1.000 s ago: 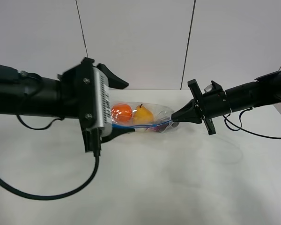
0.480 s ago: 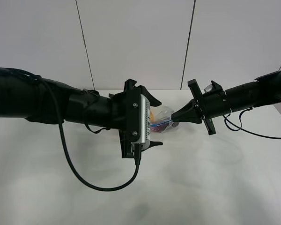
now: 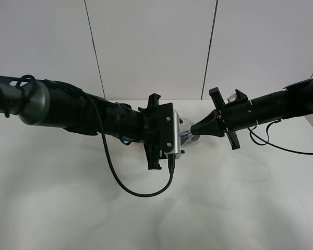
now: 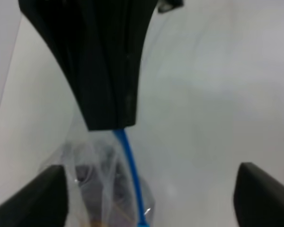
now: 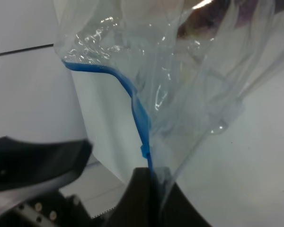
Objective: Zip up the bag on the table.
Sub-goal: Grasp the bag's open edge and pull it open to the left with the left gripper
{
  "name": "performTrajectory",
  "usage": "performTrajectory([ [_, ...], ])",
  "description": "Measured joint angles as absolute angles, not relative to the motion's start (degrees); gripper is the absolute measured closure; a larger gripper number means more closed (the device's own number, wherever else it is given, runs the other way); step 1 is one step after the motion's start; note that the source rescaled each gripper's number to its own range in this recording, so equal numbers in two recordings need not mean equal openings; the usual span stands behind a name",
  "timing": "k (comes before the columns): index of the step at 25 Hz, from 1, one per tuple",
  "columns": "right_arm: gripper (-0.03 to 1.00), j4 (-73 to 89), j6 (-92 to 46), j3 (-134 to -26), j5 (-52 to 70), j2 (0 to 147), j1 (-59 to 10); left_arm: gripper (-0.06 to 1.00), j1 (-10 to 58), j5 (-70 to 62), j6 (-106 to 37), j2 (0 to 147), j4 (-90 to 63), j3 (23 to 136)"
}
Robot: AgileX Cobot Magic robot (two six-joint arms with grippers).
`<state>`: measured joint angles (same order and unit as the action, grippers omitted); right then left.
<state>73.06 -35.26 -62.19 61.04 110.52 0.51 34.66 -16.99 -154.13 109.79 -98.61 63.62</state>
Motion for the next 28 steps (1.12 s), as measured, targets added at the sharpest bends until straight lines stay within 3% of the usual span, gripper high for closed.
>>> performTrajectory([
  [8,0.97,73.2,-35.3,-62.2,61.0,110.6,0.5,0.58,34.7,-13.4,-154.1,113.2,-98.7,65.0],
  [17,0.97,73.4,-35.3,-62.2,61.0,110.6,0.5,0.67,34.7,-12.2,-154.0,113.2,-98.8,65.0],
  [23,0.97,73.6,-35.3,-62.2,61.0,110.6,0.5,0.92,34.7,-12.2,-153.9,113.2,-98.8,65.0],
  [28,0.97,73.6,-35.3,-62.2,61.0,110.6,0.5,0.94,34.7,-12.1,-153.9,113.2,-98.9,65.0],
])
